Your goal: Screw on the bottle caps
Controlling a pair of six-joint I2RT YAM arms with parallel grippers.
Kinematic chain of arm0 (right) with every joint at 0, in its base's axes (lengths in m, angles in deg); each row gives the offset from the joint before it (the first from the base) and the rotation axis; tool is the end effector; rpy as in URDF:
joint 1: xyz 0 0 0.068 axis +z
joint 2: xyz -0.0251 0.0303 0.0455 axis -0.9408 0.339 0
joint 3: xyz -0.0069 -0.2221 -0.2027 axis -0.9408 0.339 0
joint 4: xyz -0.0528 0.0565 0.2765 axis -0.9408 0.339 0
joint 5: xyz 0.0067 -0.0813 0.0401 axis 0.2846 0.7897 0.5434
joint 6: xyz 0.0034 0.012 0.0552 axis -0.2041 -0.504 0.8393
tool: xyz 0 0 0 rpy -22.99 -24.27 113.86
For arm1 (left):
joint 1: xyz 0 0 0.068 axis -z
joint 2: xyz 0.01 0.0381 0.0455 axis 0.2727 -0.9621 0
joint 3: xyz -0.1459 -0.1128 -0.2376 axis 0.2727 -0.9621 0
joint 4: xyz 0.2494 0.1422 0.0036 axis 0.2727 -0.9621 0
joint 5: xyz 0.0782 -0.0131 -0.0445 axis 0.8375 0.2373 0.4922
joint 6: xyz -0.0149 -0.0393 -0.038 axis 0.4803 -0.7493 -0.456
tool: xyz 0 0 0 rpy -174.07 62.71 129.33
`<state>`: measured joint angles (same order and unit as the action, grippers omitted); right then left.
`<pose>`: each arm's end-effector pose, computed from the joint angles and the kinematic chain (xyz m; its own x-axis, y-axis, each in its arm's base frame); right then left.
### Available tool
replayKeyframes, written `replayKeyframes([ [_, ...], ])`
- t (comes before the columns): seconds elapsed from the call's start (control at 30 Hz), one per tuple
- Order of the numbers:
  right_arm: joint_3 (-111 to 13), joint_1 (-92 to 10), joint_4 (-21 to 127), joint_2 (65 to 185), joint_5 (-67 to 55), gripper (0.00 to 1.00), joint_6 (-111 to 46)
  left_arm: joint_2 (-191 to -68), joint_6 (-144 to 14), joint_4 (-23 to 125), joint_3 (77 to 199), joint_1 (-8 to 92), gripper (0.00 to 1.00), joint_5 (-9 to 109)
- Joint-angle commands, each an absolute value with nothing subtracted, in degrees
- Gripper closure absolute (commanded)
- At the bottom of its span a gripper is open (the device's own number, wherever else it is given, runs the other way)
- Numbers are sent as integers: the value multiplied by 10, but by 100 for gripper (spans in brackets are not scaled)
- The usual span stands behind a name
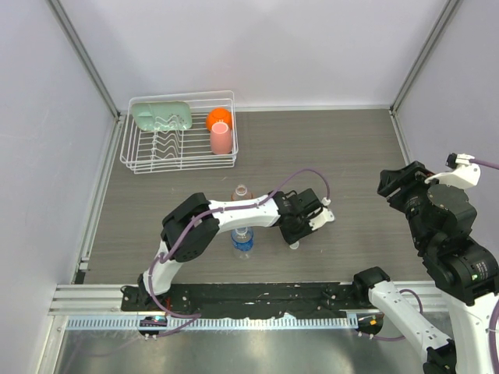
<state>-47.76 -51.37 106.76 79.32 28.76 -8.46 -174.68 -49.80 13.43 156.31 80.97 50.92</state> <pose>0.0642 0.0026 0.4718 -0.1472 0.4262 -0.8926 0.2450 0.8900 0.3845 0.1976 -0.4387 0.1785 -0.3241 0.8467 -0.4219 0.9444 0.3154 -0.0924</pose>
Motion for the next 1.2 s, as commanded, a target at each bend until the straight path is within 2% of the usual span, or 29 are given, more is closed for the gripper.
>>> replayKeyframes([
  [0.0, -480, -511, 1055, 795, 278, 41, -84, -1761, -487, 159, 1556, 812, 88, 518],
  [0.07, -480, -511, 1055, 796, 275, 41, -85, -1762, -487, 160, 1554, 812, 100, 519],
  [0.37, -481, -511, 1053, 807, 280, 41, -85, -1732, -489, 154, 1563, 811, 100, 530],
  [0.5, -483, -511, 1048, 820, 281, 41, -66, -1643, -481, 140, 1582, 803, 100, 574],
  [0.7, -487, -510, 1016, 843, 219, 39, -14, -1490, -440, 95, 1629, 799, 100, 707],
  [0.83, -473, -512, 973, 852, 145, 31, 40, -1429, -367, 61, 1652, 800, 100, 772],
  [1.0, -376, -512, 831, 851, -38, 24, 190, -1309, -299, 199, 1530, 800, 100, 756],
  [1.17, -222, -511, 588, 835, -149, 21, 355, -1237, -325, 274, 1445, 800, 100, 720],
])
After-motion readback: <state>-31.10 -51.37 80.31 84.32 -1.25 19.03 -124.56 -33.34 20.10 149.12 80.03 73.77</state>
